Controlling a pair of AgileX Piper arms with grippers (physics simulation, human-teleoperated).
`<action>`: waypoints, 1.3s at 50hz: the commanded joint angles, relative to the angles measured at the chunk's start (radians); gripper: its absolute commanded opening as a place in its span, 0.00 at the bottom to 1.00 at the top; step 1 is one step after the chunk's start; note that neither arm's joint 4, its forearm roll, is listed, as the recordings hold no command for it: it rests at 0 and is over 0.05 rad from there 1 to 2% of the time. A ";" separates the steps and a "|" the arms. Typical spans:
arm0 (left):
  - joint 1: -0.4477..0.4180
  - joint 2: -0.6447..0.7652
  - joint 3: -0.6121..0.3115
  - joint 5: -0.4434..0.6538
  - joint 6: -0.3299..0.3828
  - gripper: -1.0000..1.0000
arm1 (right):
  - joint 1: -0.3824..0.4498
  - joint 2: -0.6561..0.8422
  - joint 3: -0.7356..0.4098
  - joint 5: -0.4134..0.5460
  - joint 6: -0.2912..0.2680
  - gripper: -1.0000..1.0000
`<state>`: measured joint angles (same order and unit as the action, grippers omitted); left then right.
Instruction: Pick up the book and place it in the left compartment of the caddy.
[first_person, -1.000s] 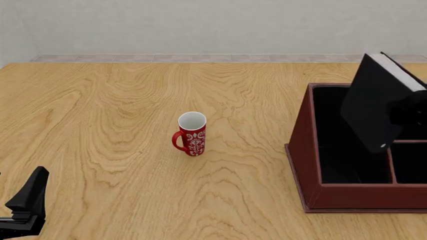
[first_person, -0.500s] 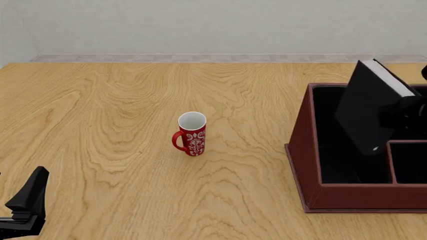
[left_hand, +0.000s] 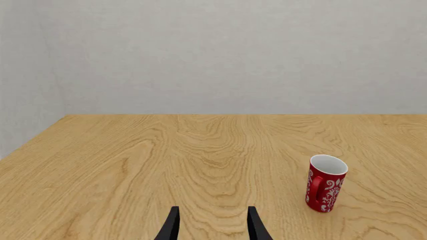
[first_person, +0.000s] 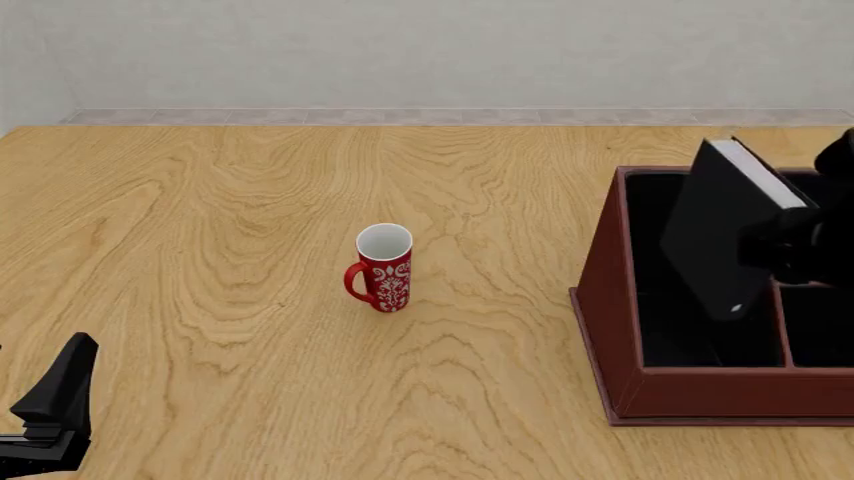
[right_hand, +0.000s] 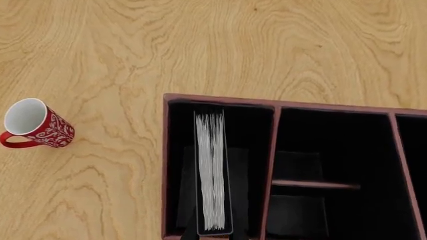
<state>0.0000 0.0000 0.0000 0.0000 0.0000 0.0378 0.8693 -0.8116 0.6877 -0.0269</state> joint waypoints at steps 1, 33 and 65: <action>0.000 0.000 0.000 0.000 0.000 1.00 | 0.000 0.011 0.012 -0.027 0.026 0.00; 0.000 0.000 0.000 0.000 0.000 1.00 | 0.008 0.021 0.042 -0.048 0.031 0.00; 0.000 0.000 0.000 0.000 0.000 1.00 | 0.015 0.054 0.095 -0.097 0.049 0.00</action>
<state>0.0000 0.0000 0.0000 0.0000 0.0000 0.0539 0.9119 -0.7173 0.6059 0.0022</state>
